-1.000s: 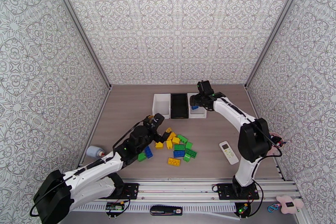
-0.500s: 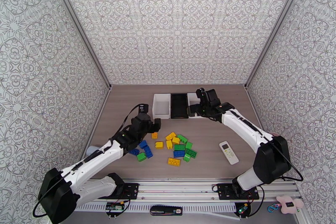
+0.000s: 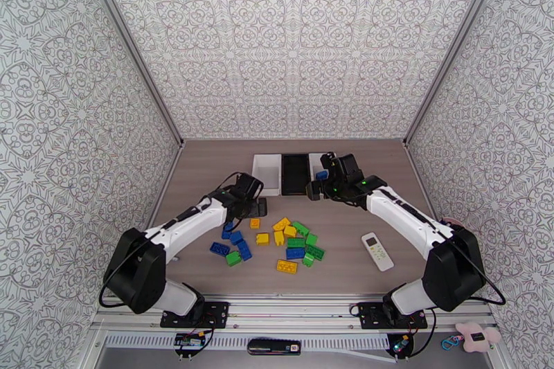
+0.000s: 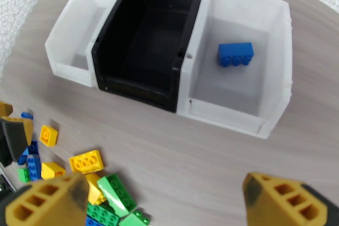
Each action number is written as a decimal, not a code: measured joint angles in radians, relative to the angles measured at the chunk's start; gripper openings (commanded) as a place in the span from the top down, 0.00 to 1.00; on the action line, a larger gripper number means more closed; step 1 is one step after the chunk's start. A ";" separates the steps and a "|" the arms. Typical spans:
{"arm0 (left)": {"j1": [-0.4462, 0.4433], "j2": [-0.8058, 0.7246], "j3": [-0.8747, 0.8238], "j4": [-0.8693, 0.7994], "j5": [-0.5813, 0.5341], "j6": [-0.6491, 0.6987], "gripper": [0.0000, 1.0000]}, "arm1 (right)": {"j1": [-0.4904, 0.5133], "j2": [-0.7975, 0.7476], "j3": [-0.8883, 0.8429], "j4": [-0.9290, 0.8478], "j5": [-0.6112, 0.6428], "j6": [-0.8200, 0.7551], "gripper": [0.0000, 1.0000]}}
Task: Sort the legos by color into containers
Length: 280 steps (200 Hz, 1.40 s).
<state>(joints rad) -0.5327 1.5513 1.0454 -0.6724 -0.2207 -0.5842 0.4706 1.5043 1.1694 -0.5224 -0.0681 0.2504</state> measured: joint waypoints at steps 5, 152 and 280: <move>-0.002 0.018 0.010 -0.014 0.005 -0.004 0.03 | 0.000 0.000 -0.002 0.000 0.000 0.000 0.00; -0.025 0.243 0.060 -0.073 0.101 -0.008 0.58 | 0.000 -0.023 -0.033 -0.001 0.003 0.023 0.00; -0.024 0.150 0.135 -0.076 0.091 0.020 0.68 | 0.000 -0.026 -0.032 -0.001 -0.008 0.011 0.00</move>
<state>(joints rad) -0.5564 1.7008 1.1801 -0.7479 -0.1295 -0.5640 0.4706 1.4780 1.1370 -0.5236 -0.0761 0.2615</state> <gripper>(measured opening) 0.328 0.997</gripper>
